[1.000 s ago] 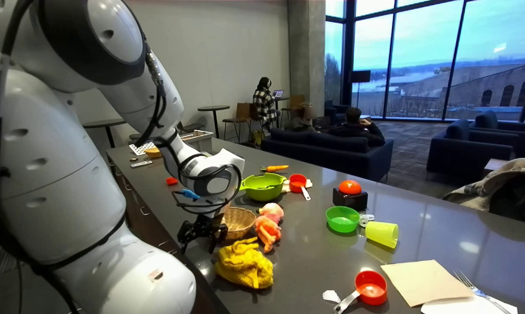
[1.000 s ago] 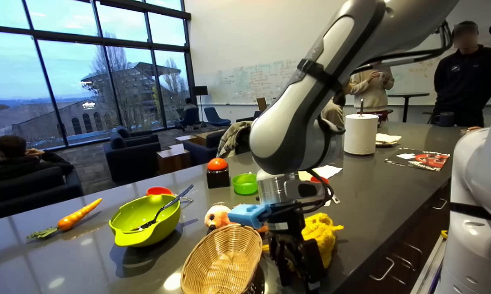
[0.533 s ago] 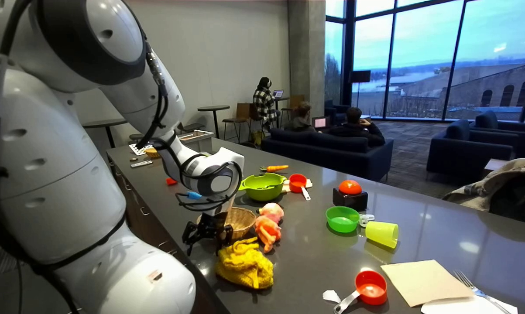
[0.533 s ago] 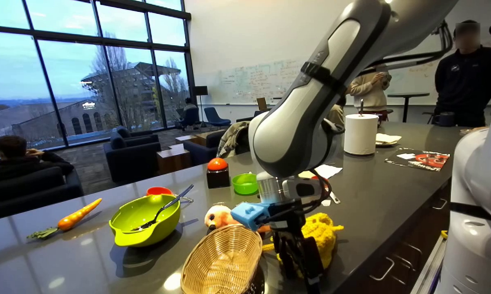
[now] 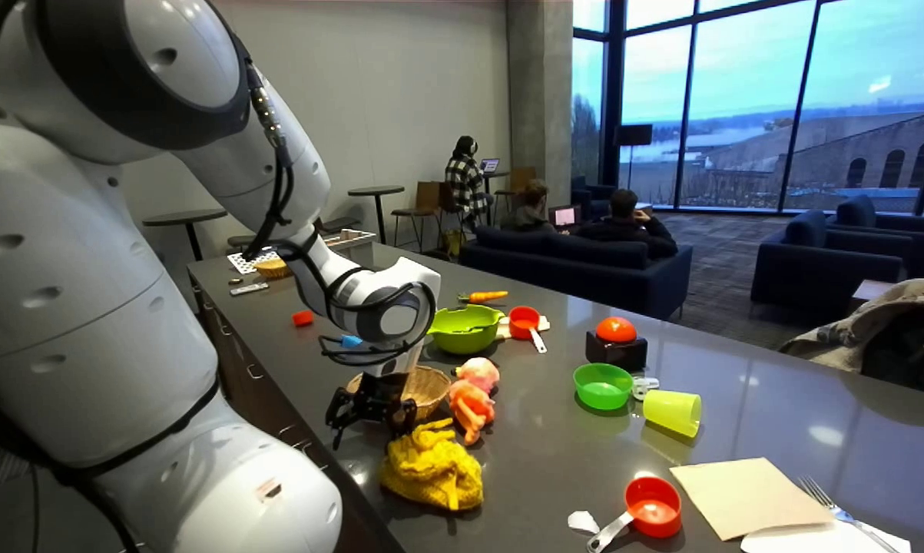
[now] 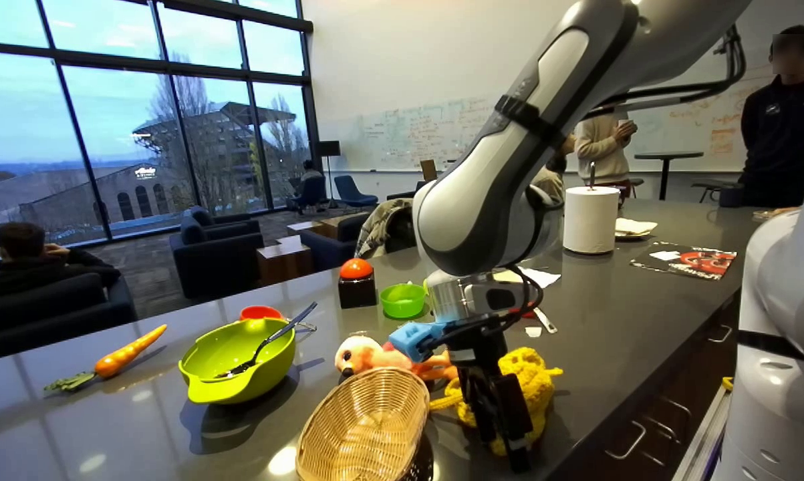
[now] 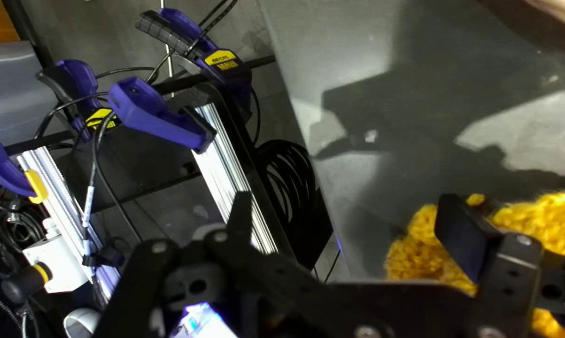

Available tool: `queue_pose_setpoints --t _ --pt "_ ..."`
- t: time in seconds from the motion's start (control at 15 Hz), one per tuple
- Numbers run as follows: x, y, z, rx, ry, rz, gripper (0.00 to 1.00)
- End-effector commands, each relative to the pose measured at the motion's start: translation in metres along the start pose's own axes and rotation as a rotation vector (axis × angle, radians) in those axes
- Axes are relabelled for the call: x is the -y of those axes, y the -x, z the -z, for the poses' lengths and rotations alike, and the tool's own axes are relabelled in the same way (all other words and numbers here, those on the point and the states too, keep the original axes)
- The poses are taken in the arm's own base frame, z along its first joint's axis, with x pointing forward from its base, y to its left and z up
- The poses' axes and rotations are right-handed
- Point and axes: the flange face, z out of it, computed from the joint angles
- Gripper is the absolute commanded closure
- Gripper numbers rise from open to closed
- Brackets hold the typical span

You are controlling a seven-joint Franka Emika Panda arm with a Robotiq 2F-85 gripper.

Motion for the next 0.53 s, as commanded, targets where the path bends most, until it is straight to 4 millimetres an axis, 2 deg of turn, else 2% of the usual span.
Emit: queue_pose_setpoints --t 0.0,0.2,0.47 --pt "0.015 -0.016 0.007 -0.008 -0.016 -0.092 0.00" --pt "0.034 -0.030 0.008 -0.008 -0.007 -0.191 0.00" --pt "0.056 -0.050 0.004 -0.010 0.000 -0.233 0.00"
